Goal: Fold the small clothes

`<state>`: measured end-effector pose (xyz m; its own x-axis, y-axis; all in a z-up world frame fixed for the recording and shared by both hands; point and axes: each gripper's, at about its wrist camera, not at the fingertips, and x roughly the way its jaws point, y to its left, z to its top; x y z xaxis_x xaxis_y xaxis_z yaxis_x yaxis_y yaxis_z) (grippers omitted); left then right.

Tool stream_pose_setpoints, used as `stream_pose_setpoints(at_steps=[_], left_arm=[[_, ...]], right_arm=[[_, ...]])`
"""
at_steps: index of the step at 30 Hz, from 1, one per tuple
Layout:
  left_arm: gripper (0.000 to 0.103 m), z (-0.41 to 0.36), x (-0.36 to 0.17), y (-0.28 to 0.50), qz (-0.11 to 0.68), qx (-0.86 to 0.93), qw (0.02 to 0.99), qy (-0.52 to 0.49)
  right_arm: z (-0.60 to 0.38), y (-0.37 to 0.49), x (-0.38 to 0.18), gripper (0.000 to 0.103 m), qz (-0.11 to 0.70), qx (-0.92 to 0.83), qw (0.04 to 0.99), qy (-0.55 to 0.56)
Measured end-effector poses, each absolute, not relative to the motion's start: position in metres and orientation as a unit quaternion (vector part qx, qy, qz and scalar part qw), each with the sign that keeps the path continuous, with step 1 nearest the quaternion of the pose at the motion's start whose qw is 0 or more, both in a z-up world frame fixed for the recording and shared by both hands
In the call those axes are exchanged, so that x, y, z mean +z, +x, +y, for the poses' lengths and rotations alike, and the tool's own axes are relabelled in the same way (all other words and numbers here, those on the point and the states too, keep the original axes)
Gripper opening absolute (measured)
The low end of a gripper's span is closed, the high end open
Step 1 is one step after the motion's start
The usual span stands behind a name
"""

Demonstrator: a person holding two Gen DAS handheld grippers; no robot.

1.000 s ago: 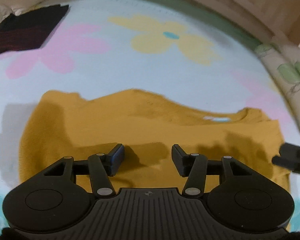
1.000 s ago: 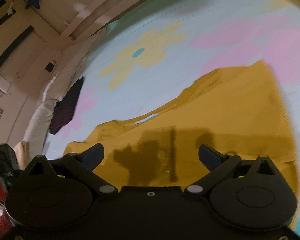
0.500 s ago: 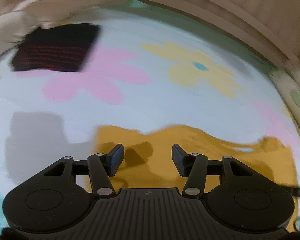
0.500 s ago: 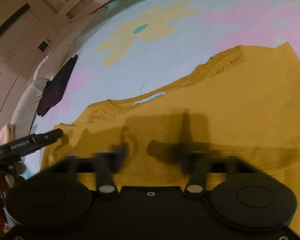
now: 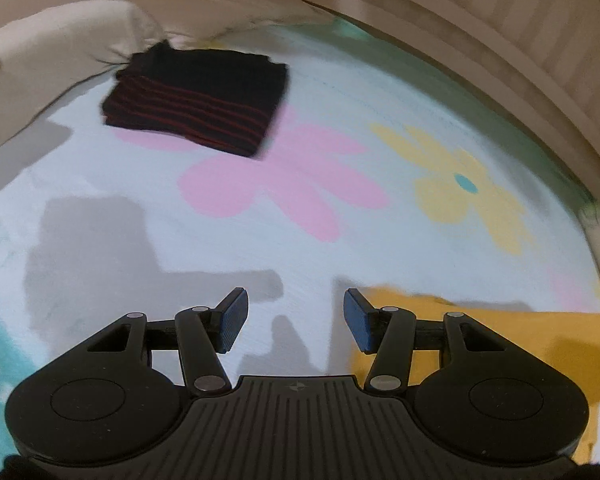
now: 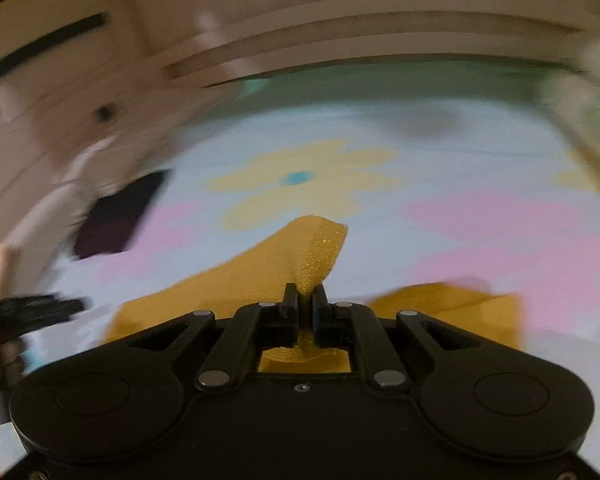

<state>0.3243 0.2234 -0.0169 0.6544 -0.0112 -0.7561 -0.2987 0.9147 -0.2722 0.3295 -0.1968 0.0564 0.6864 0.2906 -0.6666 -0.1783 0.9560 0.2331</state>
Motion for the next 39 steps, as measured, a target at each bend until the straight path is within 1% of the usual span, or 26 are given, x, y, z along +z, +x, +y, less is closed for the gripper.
stream_pose_setpoints(at_steps=[1,7,11,14,17,23,30,33,34,35,36,37,39], left_arm=[[0.051,0.219,-0.019,0.325,0.41,0.075,0.89,-0.184],[0.051,0.174,-0.02,0.335,0.422,0.018,0.896,-0.136],[0.051,0.149,-0.023,0.339,0.426,-0.019,0.898,-0.107],[0.051,0.149,-0.028,0.341,0.436,-0.023,0.893,-0.107],[0.051,0.166,-0.028,0.342,0.432,0.002,0.893,-0.126],[0.051,0.183,-0.028,0.337,0.433,0.032,0.89,-0.141],[0.051,0.137,-0.034,0.341,0.444,-0.034,0.891,-0.084],[0.051,0.117,-0.042,0.34,0.453,-0.061,0.888,-0.046],[0.051,0.112,-0.048,0.34,0.463,-0.055,0.885,-0.019],[0.055,0.109,-0.053,0.339,0.472,-0.04,0.881,0.008],[0.061,0.109,-0.059,0.337,0.476,-0.025,0.879,0.029],[0.068,0.112,-0.061,0.334,0.472,-0.019,0.881,0.029],[0.069,0.125,-0.061,0.332,0.478,-0.01,0.878,-0.001]], right_arm=[[-0.197,0.329,0.056,0.014,0.375,0.128,0.915,0.075],[-0.239,0.337,0.005,0.014,0.427,0.06,0.899,0.078],[-0.241,0.338,-0.009,0.014,0.437,0.055,0.895,0.068],[-0.247,0.339,-0.008,0.013,0.435,0.047,0.897,0.059],[-0.254,0.339,-0.006,0.013,0.438,0.019,0.898,0.041],[-0.259,0.34,-0.019,0.013,0.45,0.022,0.892,0.043],[-0.259,0.34,-0.021,0.015,0.445,0.035,0.893,0.052],[-0.26,0.339,-0.022,0.015,0.446,0.038,0.892,0.06],[-0.26,0.339,-0.023,0.016,0.446,0.038,0.892,0.059],[-0.259,0.339,-0.023,0.016,0.447,0.039,0.892,0.059],[-0.259,0.339,-0.023,0.016,0.448,0.041,0.891,0.06],[-0.259,0.339,-0.024,0.017,0.449,0.042,0.891,0.061],[-0.258,0.339,-0.024,0.019,0.449,0.047,0.89,0.062]])
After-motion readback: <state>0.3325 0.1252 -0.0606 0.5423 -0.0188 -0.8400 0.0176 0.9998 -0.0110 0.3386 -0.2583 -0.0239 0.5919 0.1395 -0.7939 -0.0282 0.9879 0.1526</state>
